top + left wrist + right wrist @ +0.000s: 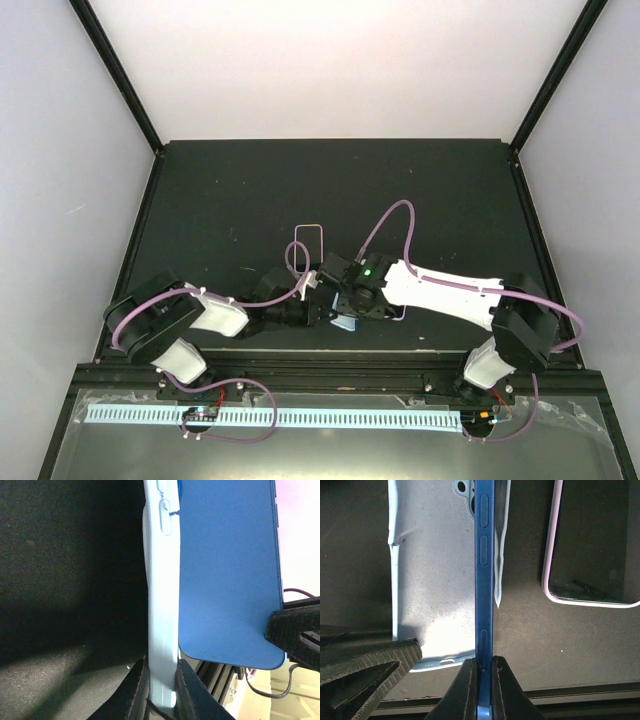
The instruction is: Put the phone into the phone case
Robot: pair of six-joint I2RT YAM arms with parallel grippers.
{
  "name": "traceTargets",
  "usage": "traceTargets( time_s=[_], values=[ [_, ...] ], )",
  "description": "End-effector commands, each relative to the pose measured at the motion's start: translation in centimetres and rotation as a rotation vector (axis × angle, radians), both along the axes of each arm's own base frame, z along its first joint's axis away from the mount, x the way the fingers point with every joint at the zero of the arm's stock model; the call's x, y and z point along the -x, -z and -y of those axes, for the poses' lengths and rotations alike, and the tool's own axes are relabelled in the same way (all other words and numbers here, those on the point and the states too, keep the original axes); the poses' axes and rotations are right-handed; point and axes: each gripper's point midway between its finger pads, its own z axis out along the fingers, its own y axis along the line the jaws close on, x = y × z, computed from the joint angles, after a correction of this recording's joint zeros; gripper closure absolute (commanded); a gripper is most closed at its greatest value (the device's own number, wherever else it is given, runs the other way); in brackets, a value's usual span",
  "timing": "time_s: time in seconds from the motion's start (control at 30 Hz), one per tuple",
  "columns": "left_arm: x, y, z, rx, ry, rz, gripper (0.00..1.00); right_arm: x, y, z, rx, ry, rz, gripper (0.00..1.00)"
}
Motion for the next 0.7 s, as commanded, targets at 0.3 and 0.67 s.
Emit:
traceTargets(
  time_s=[0.3, 0.67],
  values=[
    [0.9, -1.3, 0.9, 0.087, 0.03, 0.004, 0.91, -3.2, 0.4, -2.0, -0.004, 0.011, 0.111, 0.99],
    [1.1, -0.3, 0.9, 0.078, 0.03, -0.011, 0.91, -3.5, 0.0, -3.0, -0.014, 0.03, 0.09, 0.99]
  ],
)
